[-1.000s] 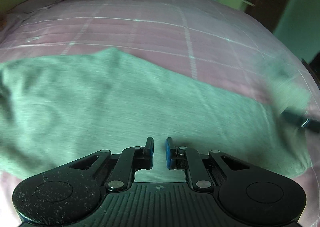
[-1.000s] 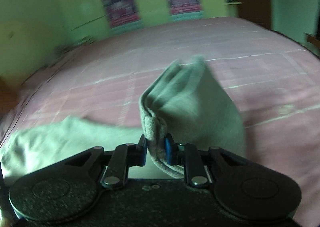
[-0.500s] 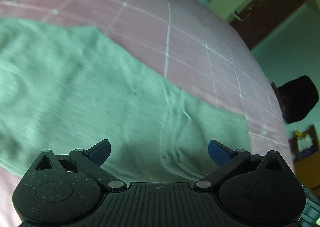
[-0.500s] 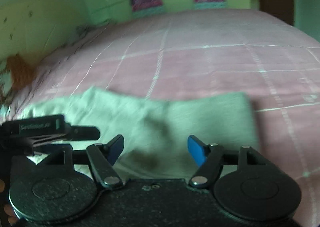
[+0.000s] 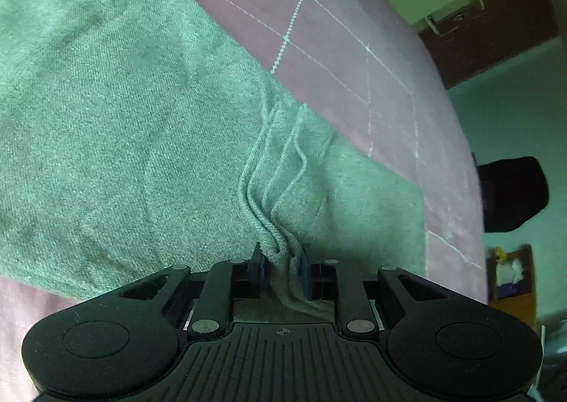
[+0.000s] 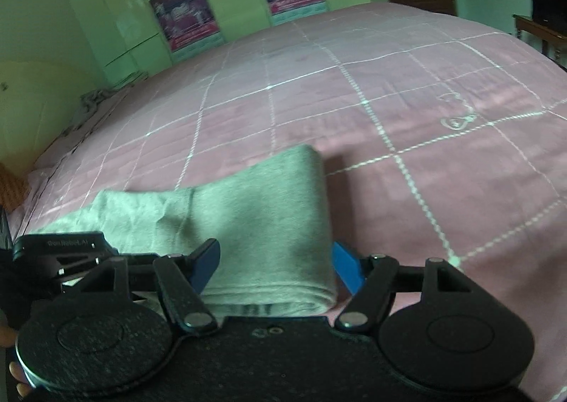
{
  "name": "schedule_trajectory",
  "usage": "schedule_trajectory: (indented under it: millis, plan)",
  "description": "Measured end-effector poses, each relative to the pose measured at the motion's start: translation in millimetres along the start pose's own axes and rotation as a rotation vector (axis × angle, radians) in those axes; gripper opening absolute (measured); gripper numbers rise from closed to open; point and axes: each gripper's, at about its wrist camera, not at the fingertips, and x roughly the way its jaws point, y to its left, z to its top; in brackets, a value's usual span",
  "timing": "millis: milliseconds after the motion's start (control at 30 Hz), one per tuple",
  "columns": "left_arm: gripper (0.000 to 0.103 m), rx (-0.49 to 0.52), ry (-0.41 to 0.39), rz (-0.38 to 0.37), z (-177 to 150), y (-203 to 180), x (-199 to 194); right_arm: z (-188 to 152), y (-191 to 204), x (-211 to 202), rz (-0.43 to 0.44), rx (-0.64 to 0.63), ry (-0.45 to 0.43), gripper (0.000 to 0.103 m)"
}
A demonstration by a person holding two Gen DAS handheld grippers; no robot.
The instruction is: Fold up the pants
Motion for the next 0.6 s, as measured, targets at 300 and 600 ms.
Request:
schedule_trajectory:
  millis: [300, 600]
  plan:
    - [0.019, 0.133, -0.205, 0.011, 34, 18, -100, 14, 1, 6, -0.081, -0.025, -0.03, 0.051]
    - [0.032, 0.107, -0.095, 0.167, 12, 80, -75, -11, 73, 52, -0.028, -0.211, 0.096, 0.039]
